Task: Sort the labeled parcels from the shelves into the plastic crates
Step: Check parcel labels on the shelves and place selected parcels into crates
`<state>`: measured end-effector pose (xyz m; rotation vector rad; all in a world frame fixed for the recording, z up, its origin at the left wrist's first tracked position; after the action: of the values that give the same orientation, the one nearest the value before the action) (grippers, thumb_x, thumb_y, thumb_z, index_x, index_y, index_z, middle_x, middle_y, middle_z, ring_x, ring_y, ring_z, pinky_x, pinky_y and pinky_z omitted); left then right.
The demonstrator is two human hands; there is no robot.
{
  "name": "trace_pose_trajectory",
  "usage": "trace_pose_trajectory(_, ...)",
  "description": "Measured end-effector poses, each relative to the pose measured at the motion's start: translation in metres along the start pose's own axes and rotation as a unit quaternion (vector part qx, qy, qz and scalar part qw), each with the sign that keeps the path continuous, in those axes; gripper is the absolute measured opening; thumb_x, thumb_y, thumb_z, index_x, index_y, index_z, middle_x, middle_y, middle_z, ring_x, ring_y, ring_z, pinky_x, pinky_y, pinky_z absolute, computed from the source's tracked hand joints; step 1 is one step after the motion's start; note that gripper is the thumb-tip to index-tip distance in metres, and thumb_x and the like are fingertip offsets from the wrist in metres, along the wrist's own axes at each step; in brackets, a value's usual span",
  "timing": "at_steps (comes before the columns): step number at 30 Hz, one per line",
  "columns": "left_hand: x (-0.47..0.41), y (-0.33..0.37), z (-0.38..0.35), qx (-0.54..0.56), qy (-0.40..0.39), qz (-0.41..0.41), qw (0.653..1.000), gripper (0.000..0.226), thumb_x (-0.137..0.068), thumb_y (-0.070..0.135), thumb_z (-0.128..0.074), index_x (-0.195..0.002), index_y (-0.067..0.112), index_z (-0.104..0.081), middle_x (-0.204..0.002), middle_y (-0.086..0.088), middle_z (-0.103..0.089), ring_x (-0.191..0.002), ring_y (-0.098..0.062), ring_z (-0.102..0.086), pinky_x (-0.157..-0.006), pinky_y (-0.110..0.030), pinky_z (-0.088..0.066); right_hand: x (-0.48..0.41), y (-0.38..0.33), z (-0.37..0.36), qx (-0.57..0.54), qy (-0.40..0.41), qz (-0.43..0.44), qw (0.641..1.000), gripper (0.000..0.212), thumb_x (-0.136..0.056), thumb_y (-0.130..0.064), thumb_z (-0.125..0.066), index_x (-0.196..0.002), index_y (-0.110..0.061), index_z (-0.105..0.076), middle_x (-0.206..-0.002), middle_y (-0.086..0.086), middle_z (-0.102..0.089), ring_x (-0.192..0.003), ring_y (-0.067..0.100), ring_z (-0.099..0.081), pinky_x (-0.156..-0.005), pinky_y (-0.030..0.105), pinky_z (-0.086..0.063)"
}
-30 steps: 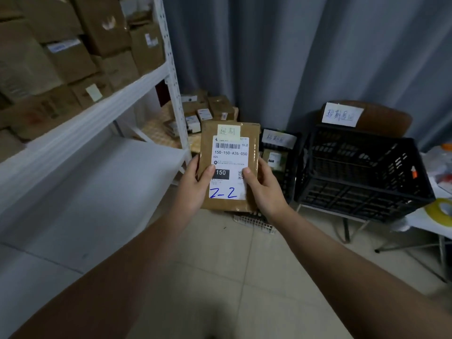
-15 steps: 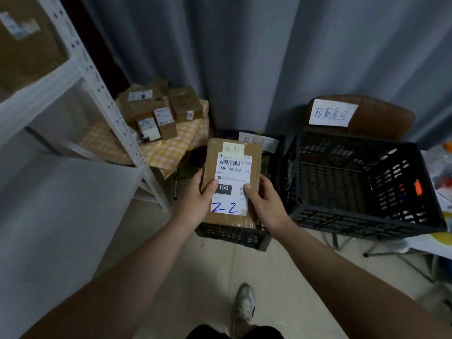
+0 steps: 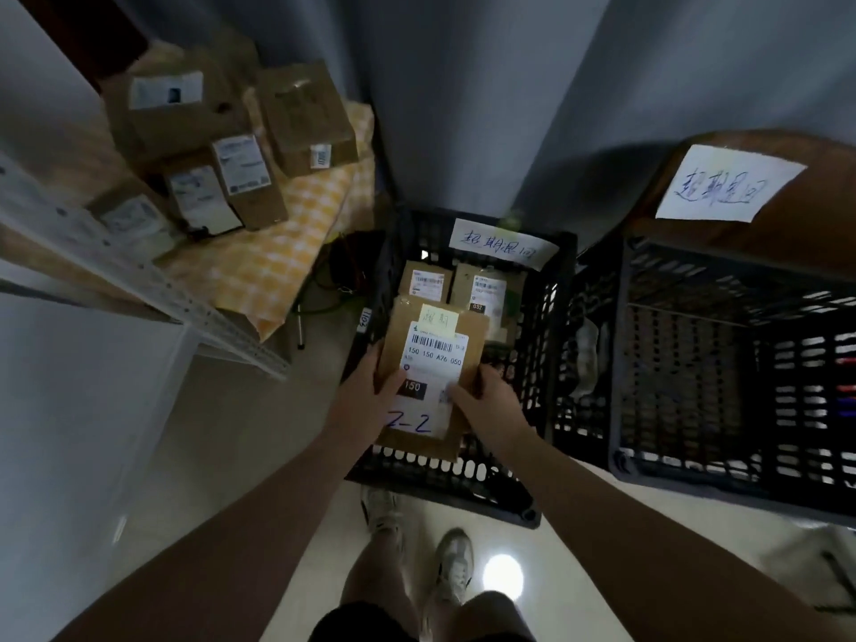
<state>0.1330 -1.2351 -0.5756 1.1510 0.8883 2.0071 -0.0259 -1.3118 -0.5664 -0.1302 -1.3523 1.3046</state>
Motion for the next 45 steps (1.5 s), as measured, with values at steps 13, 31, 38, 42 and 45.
trace_pose_trajectory(13,-0.105,-0.089,-0.073,-0.101,0.037,0.053,0.993,0.076,-0.087,0.016,-0.066,-0.149,0.014,-0.022,-0.140,-0.015,-0.037,-0.125,-0.030,-0.045,-0.101,-0.042,-0.044,-0.137,0.077,-0.033,0.073,-0.033,0.021,0.997,0.069,-0.089,-0.010,-0.065,-0.148,-0.022,-0.029,-0.130,-0.005,-0.055,-0.112,0.009,-0.053,-0.079,0.010,-0.048)
trace_pose_trajectory(31,-0.151,-0.174,-0.125,-0.359,-0.019,0.070,0.930,0.139,-0.057,0.081,-0.064,-0.145,0.028,0.030,-0.152,-0.016,0.032,-0.143,-0.037,0.015,-0.114,-0.057,-0.008,-0.226,0.157,-0.068,-0.004,-0.138,0.075,0.988,0.072,-0.095,-0.001,-0.049,-0.148,-0.041,-0.023,-0.138,0.003,-0.053,-0.123,0.020,-0.054,-0.096,0.045,-0.051)
trace_pose_trajectory(38,-0.145,-0.168,-0.131,-0.434,0.030,-0.008,0.900,0.112,-0.069,0.066,-0.060,-0.152,0.029,0.006,-0.157,-0.010,0.017,-0.142,-0.044,0.007,-0.113,-0.059,-0.007,-0.236,0.161,-0.055,0.094,-0.155,0.120,0.976,0.071,-0.096,0.011,-0.039,-0.150,-0.028,-0.016,-0.143,0.012,-0.044,-0.123,0.022,-0.049,-0.083,0.012,-0.045)
trace_pose_trajectory(42,-0.141,-0.177,-0.129,-0.480,0.049,-0.079,0.872,0.108,-0.070,0.062,-0.066,-0.153,0.014,-0.016,-0.158,-0.019,-0.012,-0.145,-0.037,-0.016,-0.114,-0.055,-0.016,-0.236,0.157,-0.049,0.166,-0.195,0.113,0.960,0.077,-0.096,0.003,-0.043,-0.152,-0.037,-0.007,-0.147,0.006,-0.043,-0.127,0.025,-0.048,-0.101,0.038,-0.045)
trace_pose_trajectory(45,-0.142,-0.173,-0.130,-0.472,0.010,-0.034,0.881,0.105,-0.080,0.062,-0.058,-0.153,0.019,0.005,-0.160,-0.012,0.010,-0.147,-0.030,0.003,-0.117,-0.047,-0.008,-0.231,0.155,-0.039,0.280,-0.181,0.136,0.933,0.076,-0.097,-0.007,-0.047,-0.153,-0.035,-0.003,-0.140,0.014,-0.049,-0.114,0.031,-0.055,-0.094,0.043,-0.049)
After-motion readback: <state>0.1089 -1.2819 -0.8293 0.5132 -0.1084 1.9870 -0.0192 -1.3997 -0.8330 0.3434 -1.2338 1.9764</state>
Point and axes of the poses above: each hand's wrist, its own x-axis away from the middle knuckle, its own z-axis out of the back of the hand, y = z × x, the point moved 2 cm from there along -x, towards the middle knuckle
